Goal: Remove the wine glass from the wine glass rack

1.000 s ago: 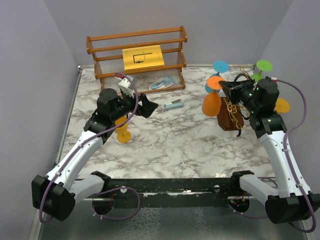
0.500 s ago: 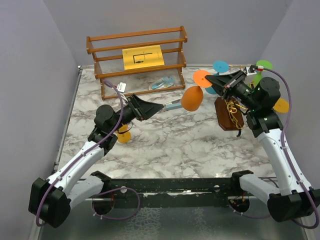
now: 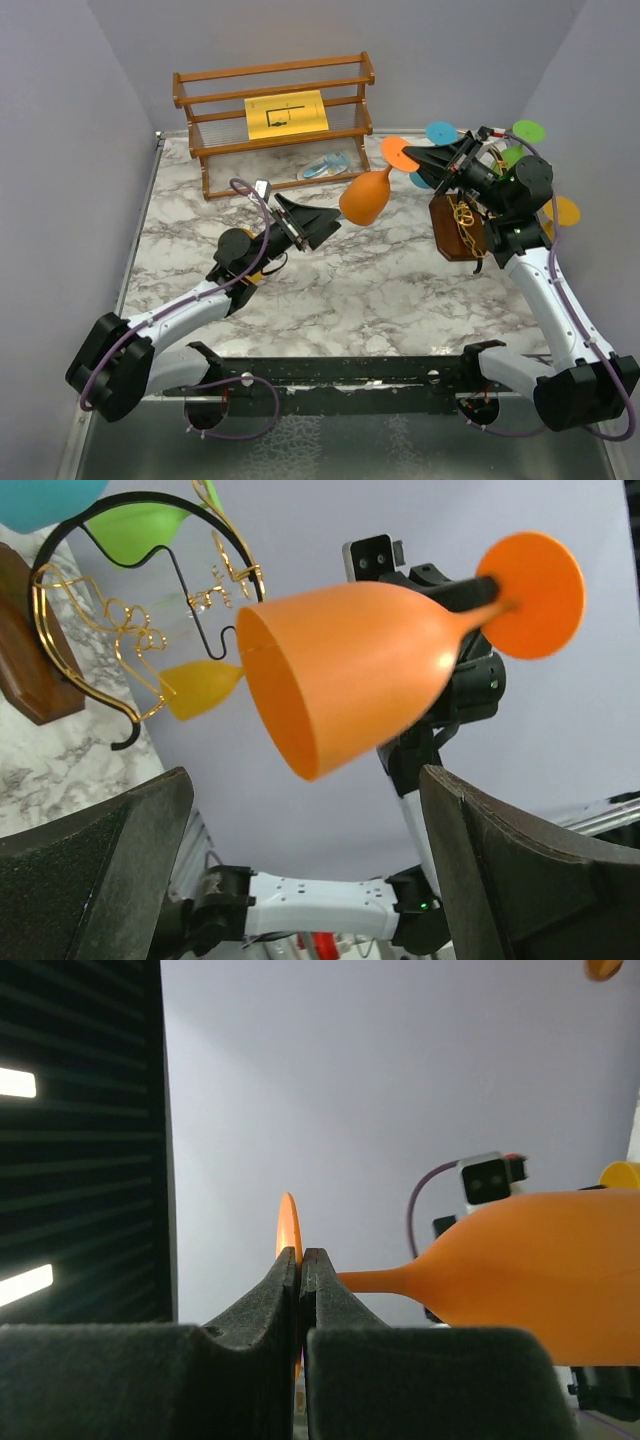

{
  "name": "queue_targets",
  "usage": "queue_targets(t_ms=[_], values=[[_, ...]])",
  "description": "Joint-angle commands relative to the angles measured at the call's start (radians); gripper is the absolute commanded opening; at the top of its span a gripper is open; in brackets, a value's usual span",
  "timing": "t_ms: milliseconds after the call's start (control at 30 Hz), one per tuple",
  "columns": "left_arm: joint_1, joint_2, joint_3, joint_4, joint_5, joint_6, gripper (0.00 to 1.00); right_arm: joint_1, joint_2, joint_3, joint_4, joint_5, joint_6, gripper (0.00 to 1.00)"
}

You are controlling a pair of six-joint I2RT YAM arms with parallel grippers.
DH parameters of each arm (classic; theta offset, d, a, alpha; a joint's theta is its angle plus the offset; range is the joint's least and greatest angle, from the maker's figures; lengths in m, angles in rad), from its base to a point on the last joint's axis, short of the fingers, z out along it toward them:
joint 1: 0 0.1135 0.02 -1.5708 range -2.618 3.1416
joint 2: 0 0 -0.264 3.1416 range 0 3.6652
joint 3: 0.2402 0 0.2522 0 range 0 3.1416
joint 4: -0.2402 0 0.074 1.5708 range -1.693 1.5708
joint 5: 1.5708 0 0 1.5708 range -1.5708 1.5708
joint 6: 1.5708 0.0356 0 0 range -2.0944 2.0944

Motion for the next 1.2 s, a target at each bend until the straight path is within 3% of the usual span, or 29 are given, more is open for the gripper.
queue_targets(t_ms=[0, 233, 533, 733, 1167], values=[[-0.018, 0.086, -0.019, 0.312, -0.057, -0.15, 0.99, 0.023, 0.009, -0.014, 0.123, -0.068, 0.102, 0.01], [-0.075, 0.191, -0.012, 0.554, -0.077, -0.184, 0.93, 0.033, -0.002, -0.047, 0.119, -0.057, 0.096, 0.01], [-0.091, 0.159, -0.041, 0.602, -0.101, -0.18, 0.85, 0.033, -0.003, -0.05, 0.114, -0.052, 0.089, 0.01], [-0.093, 0.162, -0.017, 0.648, -0.097, -0.195, 0.72, 0.034, -0.01, -0.061, 0.105, -0.042, 0.082, 0.01], [-0.097, 0.183, -0.043, 0.81, -0.157, -0.229, 0.31, 0.034, -0.013, -0.049, 0.007, -0.001, 0.01, 0.04]])
